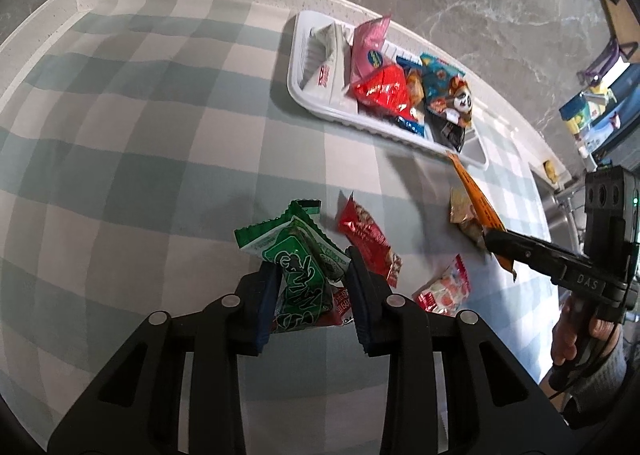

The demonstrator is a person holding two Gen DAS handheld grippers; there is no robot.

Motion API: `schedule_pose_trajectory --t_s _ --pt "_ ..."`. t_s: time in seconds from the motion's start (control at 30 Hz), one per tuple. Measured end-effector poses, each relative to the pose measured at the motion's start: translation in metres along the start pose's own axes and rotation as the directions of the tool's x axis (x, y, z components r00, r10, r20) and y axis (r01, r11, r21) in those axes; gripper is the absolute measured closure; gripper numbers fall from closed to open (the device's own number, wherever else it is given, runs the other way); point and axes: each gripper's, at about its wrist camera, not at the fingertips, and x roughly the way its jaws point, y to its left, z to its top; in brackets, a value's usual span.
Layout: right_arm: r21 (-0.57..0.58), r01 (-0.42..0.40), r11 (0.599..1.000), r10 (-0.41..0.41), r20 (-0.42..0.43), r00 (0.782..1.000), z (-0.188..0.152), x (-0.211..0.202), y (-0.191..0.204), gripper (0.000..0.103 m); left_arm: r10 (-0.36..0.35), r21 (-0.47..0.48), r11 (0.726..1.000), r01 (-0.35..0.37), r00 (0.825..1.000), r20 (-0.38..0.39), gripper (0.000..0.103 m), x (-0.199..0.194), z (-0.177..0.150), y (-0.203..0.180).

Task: Organize snacks
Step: 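Carry the green bag and orange stick pack into the tray and open both tools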

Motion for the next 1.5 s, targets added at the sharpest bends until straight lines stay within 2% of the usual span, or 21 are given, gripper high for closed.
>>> schedule_pose_trajectory --t_s 0.33,0.8,1.1,1.5 --pt "0.050 -0.016 0.999 0.013 0.059 0.998 0.008 -0.024 -0.011 0.076 -0.033 0.016 0.999 0.033 0.999 0.030 0.073 -0.009 0.030 -0.003" --pt "0.140 0.016 0.990 -0.038 0.155 0.987 0.040 -0.052 -0.050 0.076 -0.089 0.098 0.992 0.082 0.994 0.065 0.073 -0.004 0.109 -0.024" --pt "0.180 0.043 0.983 -0.076 0.180 0.981 0.068 -0.054 -0.078 0.076 -0.140 0.186 0.974 0.130 0.989 0.043 0.073 0.023 0.160 -0.068" --pt "0.199 0.068 0.978 -0.104 0.179 0.978 0.102 -0.037 -0.106 0.076 -0.155 0.257 0.954 0.156 0.988 -0.023 0.073 0.074 0.197 -0.115"
